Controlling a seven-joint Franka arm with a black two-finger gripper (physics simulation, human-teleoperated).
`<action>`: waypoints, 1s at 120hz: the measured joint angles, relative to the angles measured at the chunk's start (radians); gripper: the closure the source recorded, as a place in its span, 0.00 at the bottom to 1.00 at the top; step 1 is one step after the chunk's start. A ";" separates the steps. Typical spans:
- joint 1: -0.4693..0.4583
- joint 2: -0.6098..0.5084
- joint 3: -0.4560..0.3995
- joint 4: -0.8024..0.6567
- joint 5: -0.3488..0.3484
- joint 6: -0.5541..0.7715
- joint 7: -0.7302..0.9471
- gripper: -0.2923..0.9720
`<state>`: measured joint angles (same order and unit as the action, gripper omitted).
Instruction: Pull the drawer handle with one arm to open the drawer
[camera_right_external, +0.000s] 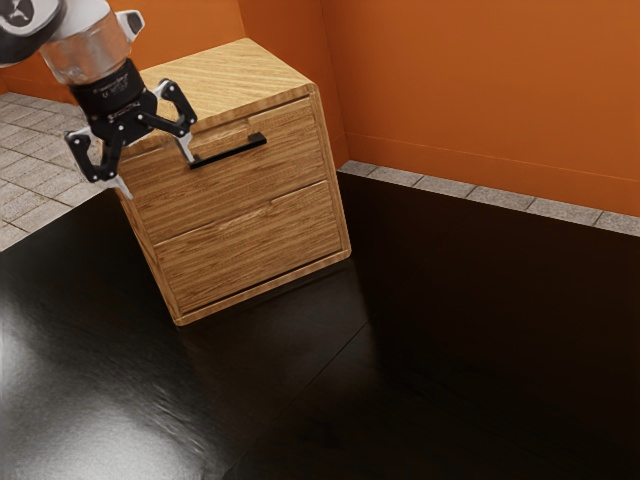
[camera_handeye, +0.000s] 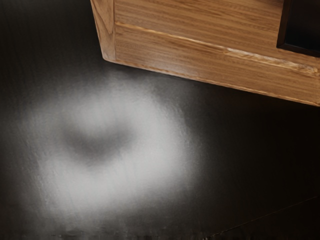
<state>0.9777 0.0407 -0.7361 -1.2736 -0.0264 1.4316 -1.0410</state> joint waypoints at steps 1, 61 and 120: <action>-0.005 0.000 0.000 0.000 0.000 0.000 -0.008 0.25; -0.013 -0.108 0.026 0.093 -0.017 0.053 -0.474 0.27; 0.317 -0.077 0.015 0.065 0.085 0.165 -1.025 0.25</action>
<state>1.2946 -0.0363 -0.7213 -1.2086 0.0591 1.5961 -2.0662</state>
